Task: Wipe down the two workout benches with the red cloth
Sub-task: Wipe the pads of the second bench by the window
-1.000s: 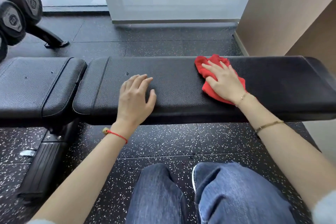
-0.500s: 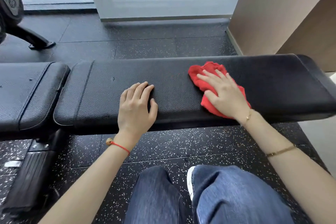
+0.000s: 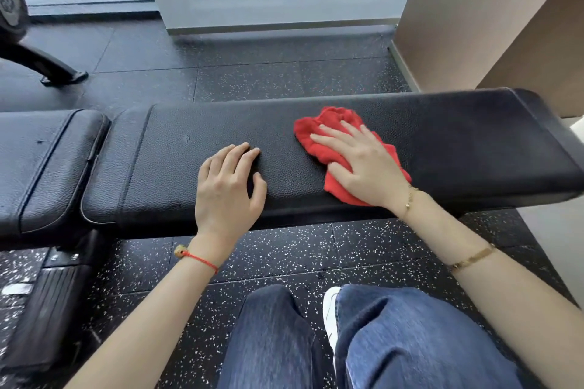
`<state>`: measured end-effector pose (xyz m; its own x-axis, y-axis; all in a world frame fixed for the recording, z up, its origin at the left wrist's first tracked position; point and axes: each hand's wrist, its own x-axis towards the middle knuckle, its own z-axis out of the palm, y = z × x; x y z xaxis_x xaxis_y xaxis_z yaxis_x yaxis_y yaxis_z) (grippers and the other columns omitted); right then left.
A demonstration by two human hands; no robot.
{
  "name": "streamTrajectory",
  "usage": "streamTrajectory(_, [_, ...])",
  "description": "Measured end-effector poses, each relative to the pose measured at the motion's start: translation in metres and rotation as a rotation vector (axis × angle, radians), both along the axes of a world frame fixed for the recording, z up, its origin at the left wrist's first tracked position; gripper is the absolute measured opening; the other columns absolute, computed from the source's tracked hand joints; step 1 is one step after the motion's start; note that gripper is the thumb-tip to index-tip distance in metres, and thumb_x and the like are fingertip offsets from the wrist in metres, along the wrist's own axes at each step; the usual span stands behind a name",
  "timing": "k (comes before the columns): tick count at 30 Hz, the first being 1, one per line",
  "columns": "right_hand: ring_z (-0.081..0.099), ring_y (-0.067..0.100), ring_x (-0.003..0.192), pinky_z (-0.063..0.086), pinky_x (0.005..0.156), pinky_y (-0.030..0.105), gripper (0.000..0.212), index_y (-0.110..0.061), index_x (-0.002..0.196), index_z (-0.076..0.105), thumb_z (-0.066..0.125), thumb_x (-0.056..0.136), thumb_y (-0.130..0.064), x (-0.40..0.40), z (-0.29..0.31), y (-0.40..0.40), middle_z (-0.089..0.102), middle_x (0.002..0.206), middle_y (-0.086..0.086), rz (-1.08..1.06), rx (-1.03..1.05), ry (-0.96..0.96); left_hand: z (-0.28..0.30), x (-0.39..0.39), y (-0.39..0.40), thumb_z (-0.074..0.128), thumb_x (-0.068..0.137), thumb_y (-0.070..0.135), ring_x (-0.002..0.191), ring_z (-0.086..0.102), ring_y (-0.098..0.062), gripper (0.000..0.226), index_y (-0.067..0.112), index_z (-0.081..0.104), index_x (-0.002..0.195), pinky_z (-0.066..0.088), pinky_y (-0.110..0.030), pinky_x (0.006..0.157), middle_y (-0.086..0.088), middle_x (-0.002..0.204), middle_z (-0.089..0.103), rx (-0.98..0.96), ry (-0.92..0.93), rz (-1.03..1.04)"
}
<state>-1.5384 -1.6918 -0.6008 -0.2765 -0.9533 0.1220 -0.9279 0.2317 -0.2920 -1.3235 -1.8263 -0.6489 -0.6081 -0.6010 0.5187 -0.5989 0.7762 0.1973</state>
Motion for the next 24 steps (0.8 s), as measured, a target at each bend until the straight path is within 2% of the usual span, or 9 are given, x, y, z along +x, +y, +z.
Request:
streamTrajectory(3, [0.023, 0.023, 0.147, 0.01, 0.121, 0.046, 0.053, -0.036, 0.143, 0.043, 0.046, 0.09, -0.033, -0.046, -0.003, 0.011, 0.034, 0.156, -0.01, -0.183, 0.016, 0.017, -0.001, 0.0, 0.0, 0.049, 0.093, 0.03, 0.129, 0.053, -0.024, 0.041, 0.016, 0.063, 0.128, 0.035, -0.039, 0.112, -0.003, 0.136, 0.062, -0.001, 0.016, 0.004])
streamTrajectory(7, [0.021, 0.029, 0.147, 0.005, 0.122, 0.046, 0.051, -0.034, 0.145, 0.04, 0.045, 0.094, -0.032, -0.076, 0.001, -0.021, 0.03, 0.158, -0.007, -0.468, 0.051, 0.004, -0.001, -0.002, 0.001, 0.049, 0.092, 0.03, 0.128, 0.053, -0.024, 0.041, 0.016, 0.064, 0.127, 0.035, -0.039, 0.111, -0.002, 0.134, 0.062, -0.002, 0.019, 0.016])
streamTrajectory(9, [0.018, 0.03, 0.148, 0.003, 0.122, 0.046, 0.053, -0.035, 0.147, 0.037, 0.043, 0.094, -0.035, -0.06, 0.001, -0.042, 0.027, 0.159, -0.008, -0.413, 0.081, 0.025, -0.001, -0.002, 0.002, 0.048, 0.091, 0.03, 0.127, 0.053, -0.024, 0.041, 0.016, 0.064, 0.126, 0.036, -0.04, 0.111, -0.002, 0.133, 0.062, 0.001, 0.024, 0.012])
streamTrajectory(12, [0.016, 0.028, 0.149, 0.001, 0.122, 0.044, 0.055, -0.036, 0.147, 0.036, 0.046, 0.093, -0.035, -0.016, -0.001, -0.052, 0.027, 0.159, -0.009, -0.171, 0.078, 0.04, 0.0, -0.001, 0.001, 0.048, 0.091, 0.03, 0.127, 0.053, -0.024, 0.041, 0.016, 0.064, 0.126, 0.036, -0.04, 0.111, -0.002, 0.133, 0.062, 0.01, 0.023, 0.009])
streamTrajectory(15, [0.016, 0.024, 0.149, 0.003, 0.122, 0.044, 0.057, -0.036, 0.146, 0.038, 0.048, 0.091, -0.034, 0.011, 0.0, -0.027, 0.029, 0.158, -0.012, -0.001, 0.06, 0.03, 0.0, -0.001, 0.001, 0.048, 0.091, 0.031, 0.128, 0.052, -0.023, 0.042, 0.017, 0.064, 0.127, 0.035, -0.039, 0.111, -0.002, 0.134, 0.062, 0.019, 0.022, 0.005])
streamTrajectory(17, [0.019, 0.021, 0.149, 0.006, 0.122, 0.044, 0.057, -0.037, 0.145, 0.04, 0.045, 0.088, -0.035, 0.013, -0.001, -0.002, 0.032, 0.156, -0.014, 0.029, 0.03, 0.027, 0.0, -0.001, 0.001, 0.048, 0.092, 0.031, 0.129, 0.052, -0.023, 0.041, 0.017, 0.063, 0.127, 0.034, -0.039, 0.111, -0.001, 0.135, 0.062, 0.02, 0.022, -0.001])
streamTrajectory(20, [0.022, 0.02, 0.147, 0.01, 0.122, 0.045, 0.059, -0.037, 0.143, 0.042, 0.039, 0.084, -0.037, -0.013, -0.002, 0.027, 0.034, 0.155, -0.013, -0.081, 0.008, 0.021, -0.001, 0.0, -0.001, 0.048, 0.093, 0.031, 0.13, 0.051, -0.022, 0.041, 0.017, 0.063, 0.128, 0.033, -0.038, 0.112, -0.001, 0.135, 0.061, 0.026, 0.024, -0.01])
streamTrajectory(24, [0.024, 0.028, 0.146, 0.01, 0.121, 0.046, 0.052, -0.033, 0.145, 0.042, 0.042, 0.093, -0.034, -0.076, -0.002, 0.027, 0.033, 0.157, -0.006, -0.42, 0.042, 0.049, 0.001, -0.001, 0.002, 0.048, 0.092, 0.03, 0.129, 0.052, -0.023, 0.041, 0.016, 0.063, 0.128, 0.035, -0.039, 0.111, -0.002, 0.135, 0.061, 0.028, 0.024, 0.003])
